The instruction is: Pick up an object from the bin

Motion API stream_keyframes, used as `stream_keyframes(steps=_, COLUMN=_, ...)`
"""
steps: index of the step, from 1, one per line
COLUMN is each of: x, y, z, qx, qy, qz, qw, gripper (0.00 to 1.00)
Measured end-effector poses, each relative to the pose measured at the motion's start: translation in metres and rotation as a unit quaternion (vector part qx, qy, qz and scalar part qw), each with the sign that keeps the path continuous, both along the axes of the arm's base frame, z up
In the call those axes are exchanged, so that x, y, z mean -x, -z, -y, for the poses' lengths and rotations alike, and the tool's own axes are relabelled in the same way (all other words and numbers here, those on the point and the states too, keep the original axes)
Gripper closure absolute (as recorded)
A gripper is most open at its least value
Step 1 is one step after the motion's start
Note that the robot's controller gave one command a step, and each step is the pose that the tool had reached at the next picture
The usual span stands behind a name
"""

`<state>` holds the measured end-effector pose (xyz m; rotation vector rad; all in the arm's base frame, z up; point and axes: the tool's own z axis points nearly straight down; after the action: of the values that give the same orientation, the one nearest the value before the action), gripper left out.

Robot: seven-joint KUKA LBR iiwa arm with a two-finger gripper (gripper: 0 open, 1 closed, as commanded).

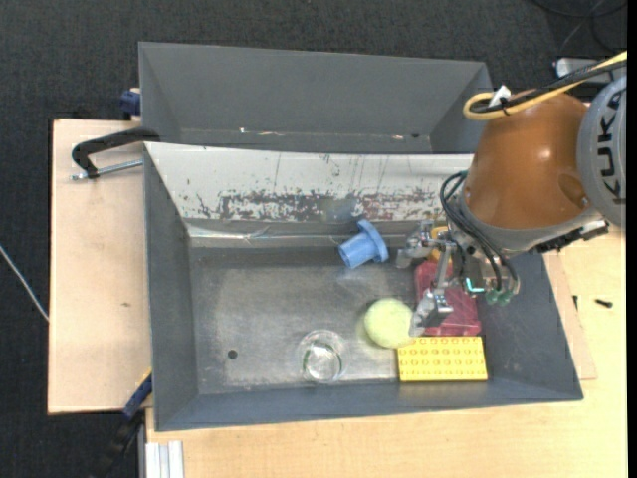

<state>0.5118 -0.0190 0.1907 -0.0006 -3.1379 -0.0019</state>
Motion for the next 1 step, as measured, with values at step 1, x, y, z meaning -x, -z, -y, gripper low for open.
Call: stream_keyframes(steps=1, x=-0.0010, y=-0.0022, z=0.0000, qx=0.000, qy=0.000, qz=0.0023, qw=1.0000, gripper=0.00)
